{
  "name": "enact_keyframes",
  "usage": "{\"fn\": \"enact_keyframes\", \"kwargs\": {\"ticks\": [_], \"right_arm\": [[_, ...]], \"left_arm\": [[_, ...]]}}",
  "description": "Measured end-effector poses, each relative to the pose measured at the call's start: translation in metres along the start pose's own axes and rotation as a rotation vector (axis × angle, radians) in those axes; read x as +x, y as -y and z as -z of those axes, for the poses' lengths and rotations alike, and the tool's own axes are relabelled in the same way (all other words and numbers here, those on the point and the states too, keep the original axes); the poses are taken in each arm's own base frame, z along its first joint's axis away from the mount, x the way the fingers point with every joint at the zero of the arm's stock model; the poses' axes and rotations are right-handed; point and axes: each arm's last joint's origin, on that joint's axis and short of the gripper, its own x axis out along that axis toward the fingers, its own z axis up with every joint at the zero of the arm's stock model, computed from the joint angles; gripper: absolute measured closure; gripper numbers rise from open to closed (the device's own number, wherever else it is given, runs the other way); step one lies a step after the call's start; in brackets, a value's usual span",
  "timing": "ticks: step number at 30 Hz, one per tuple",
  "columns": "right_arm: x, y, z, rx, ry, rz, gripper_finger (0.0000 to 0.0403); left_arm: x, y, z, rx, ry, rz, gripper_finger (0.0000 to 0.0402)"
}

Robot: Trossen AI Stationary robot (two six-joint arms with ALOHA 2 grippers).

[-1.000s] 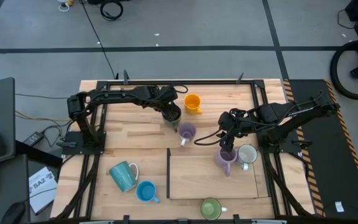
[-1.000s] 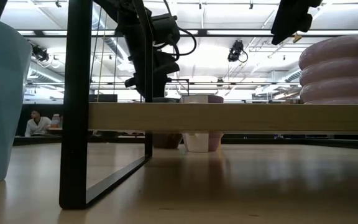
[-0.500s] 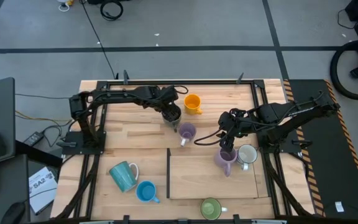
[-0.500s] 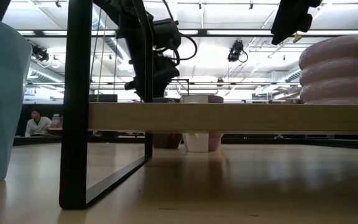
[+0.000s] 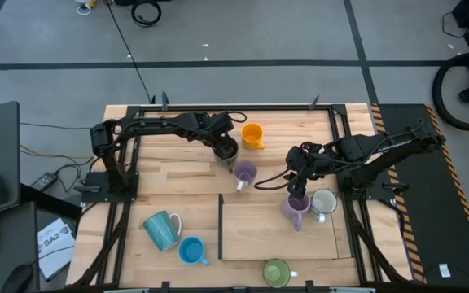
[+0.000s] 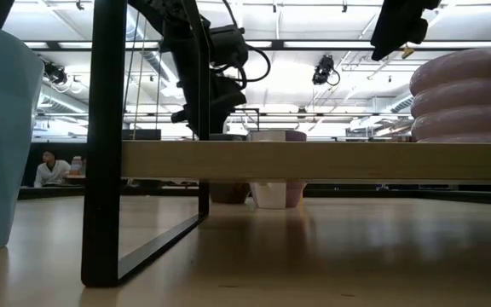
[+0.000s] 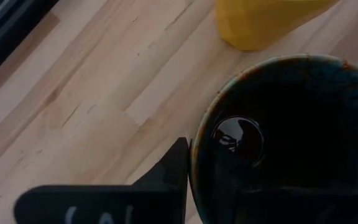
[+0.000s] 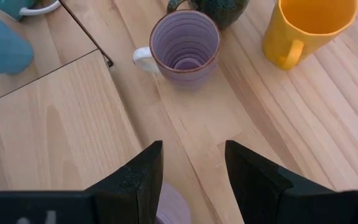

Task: Place coffee mugs
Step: Put the blue mug on the shelf

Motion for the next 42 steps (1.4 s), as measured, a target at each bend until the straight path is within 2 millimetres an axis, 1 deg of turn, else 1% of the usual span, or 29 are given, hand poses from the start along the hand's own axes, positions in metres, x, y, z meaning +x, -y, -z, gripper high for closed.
{"fn": "enact_keyframes", "kwargs": {"ticks": [5, 11, 14, 18, 21, 25, 28, 32, 37, 42], "right_arm": [[0.000, 0.000, 0.000, 0.000, 0.000, 0.000, 0.0224], [0.000, 0.000, 0.000, 0.000, 0.000, 0.000, 0.0224], [0.000, 0.000, 0.000, 0.001, 0.000, -0.002, 0.0224], [-0.007, 0.002, 0.001, 0.005, 0.001, -0.032, 0.0224], [-0.016, 0.007, 0.003, 0.011, 0.019, -0.041, 0.0224], [-0.031, 0.015, 0.006, 0.025, 0.058, -0.069, 0.0224], [-0.043, 0.021, 0.008, 0.037, 0.094, -0.092, 0.0224], [-0.055, 0.028, 0.010, 0.053, 0.151, -0.094, 0.0224], [-0.064, 0.034, 0.012, 0.066, 0.192, -0.094, 0.0224], [-0.064, 0.034, 0.012, 0.067, 0.194, -0.095, 0.0224]], "left_arm": [[-0.005, -0.003, -0.003, 0.041, -0.004, -0.020, 0.0359], [-0.029, -0.003, -0.021, 0.085, 0.035, -0.056, 0.0360], [-0.046, -0.003, -0.032, 0.099, 0.045, -0.058, 0.0360], [-0.072, 0.002, -0.047, 0.129, 0.102, -0.036, 0.0360], [-0.094, 0.011, -0.055, 0.155, 0.152, -0.008, 0.0360], [-0.126, 0.030, -0.062, 0.178, 0.240, 0.056, 0.0360], [-0.146, 0.046, -0.061, 0.209, 0.279, 0.102, 0.0360], [-0.170, 0.073, -0.053, 0.246, 0.321, 0.231, 0.0360], [-0.184, 0.107, -0.029, 0.300, 0.302, 0.324, 0.0360], [-0.198, 0.136, -0.005, 0.337, 0.293, 0.393, 0.0360]]}}
